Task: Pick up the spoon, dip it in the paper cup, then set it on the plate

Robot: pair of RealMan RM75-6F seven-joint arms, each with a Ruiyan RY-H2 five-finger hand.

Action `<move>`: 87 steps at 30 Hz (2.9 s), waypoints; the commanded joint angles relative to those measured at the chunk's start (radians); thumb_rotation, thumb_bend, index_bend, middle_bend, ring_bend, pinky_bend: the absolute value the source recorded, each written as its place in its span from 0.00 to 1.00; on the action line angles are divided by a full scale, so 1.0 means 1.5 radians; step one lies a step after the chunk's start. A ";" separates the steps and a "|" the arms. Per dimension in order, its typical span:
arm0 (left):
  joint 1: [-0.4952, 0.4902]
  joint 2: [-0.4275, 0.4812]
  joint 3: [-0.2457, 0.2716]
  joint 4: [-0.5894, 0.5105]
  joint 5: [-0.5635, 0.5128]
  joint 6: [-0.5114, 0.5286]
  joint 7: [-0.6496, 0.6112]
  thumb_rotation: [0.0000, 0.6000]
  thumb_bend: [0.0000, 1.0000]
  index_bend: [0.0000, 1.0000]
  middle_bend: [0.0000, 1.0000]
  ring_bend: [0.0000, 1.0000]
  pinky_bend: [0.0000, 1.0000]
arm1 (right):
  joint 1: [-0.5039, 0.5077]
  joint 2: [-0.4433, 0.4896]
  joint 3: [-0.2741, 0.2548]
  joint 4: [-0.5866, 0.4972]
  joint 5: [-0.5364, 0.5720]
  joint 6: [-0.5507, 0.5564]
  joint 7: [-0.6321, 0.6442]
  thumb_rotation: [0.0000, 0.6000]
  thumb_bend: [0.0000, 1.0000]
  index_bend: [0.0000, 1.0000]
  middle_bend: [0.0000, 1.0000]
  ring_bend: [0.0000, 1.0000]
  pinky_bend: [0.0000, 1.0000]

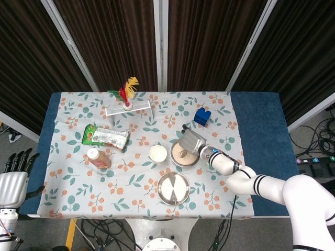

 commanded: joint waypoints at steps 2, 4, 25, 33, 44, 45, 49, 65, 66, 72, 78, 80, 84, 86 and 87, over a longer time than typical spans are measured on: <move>0.002 0.000 0.000 0.000 0.001 0.003 -0.001 1.00 0.03 0.19 0.14 0.07 0.07 | -0.009 -0.003 -0.006 -0.016 0.015 0.040 0.000 1.00 0.33 0.57 0.56 0.20 0.11; 0.002 0.000 0.001 0.000 0.003 0.004 0.000 1.00 0.03 0.19 0.14 0.07 0.07 | -0.020 0.000 -0.008 -0.021 0.016 0.064 0.009 1.00 0.33 0.57 0.56 0.20 0.10; -0.004 0.008 -0.004 -0.016 0.008 0.004 0.018 1.00 0.03 0.19 0.14 0.07 0.07 | -0.126 0.053 -0.004 -0.045 -0.107 0.197 0.204 1.00 0.33 0.57 0.56 0.21 0.06; -0.008 0.009 -0.007 -0.016 0.005 0.001 0.018 1.00 0.03 0.19 0.14 0.07 0.07 | -0.114 0.093 0.032 -0.120 -0.130 0.216 0.202 1.00 0.33 0.57 0.56 0.21 0.05; -0.004 0.010 -0.006 -0.014 0.007 0.008 0.012 1.00 0.03 0.19 0.14 0.07 0.07 | -0.042 0.061 0.066 -0.117 -0.101 0.141 0.125 1.00 0.33 0.57 0.56 0.21 0.04; -0.004 0.009 -0.005 -0.011 0.008 0.008 0.011 1.00 0.03 0.19 0.14 0.07 0.07 | -0.032 0.055 0.067 -0.111 -0.095 0.130 0.112 1.00 0.33 0.57 0.56 0.21 0.04; -0.003 0.006 -0.005 -0.005 0.009 0.010 0.005 1.00 0.03 0.19 0.14 0.07 0.07 | -0.002 0.035 0.066 -0.094 -0.079 0.104 0.067 1.00 0.33 0.57 0.56 0.21 0.03; 0.003 -0.002 -0.004 0.003 0.007 0.015 -0.004 1.00 0.03 0.19 0.14 0.07 0.07 | 0.085 0.028 0.019 -0.095 -0.129 0.103 -0.169 1.00 0.33 0.57 0.55 0.21 0.00; 0.004 -0.002 -0.004 0.004 0.006 0.015 -0.005 1.00 0.03 0.19 0.14 0.07 0.07 | 0.087 0.028 0.018 -0.096 -0.132 0.107 -0.178 1.00 0.33 0.57 0.55 0.21 0.00; 0.006 -0.005 -0.002 0.010 0.008 0.017 -0.011 1.00 0.03 0.19 0.14 0.07 0.07 | 0.097 0.029 0.009 -0.108 -0.150 0.116 -0.223 1.00 0.33 0.57 0.55 0.21 0.00; 0.009 -0.006 -0.001 0.014 0.010 0.020 -0.015 1.00 0.03 0.19 0.14 0.07 0.07 | 0.108 0.029 0.000 -0.108 -0.146 0.112 -0.289 1.00 0.33 0.57 0.55 0.21 0.00; 0.009 -0.007 -0.002 0.014 0.010 0.022 -0.016 1.00 0.03 0.19 0.14 0.07 0.07 | 0.110 0.029 -0.002 -0.113 -0.138 0.107 -0.301 1.00 0.33 0.57 0.55 0.21 0.00; 0.010 -0.008 -0.001 0.016 0.012 0.023 -0.016 1.00 0.03 0.19 0.14 0.07 0.07 | 0.110 0.026 -0.007 -0.116 -0.121 0.109 -0.326 1.00 0.33 0.58 0.55 0.21 0.00; 0.009 -0.008 -0.002 0.014 0.012 0.022 -0.014 1.00 0.03 0.19 0.14 0.07 0.07 | 0.110 0.025 -0.009 -0.117 -0.114 0.112 -0.337 1.00 0.33 0.58 0.55 0.21 0.00; 0.008 -0.007 -0.004 0.011 0.010 0.022 -0.012 1.00 0.03 0.19 0.14 0.07 0.07 | 0.110 0.025 -0.009 -0.117 -0.112 0.116 -0.344 1.00 0.33 0.58 0.56 0.21 0.00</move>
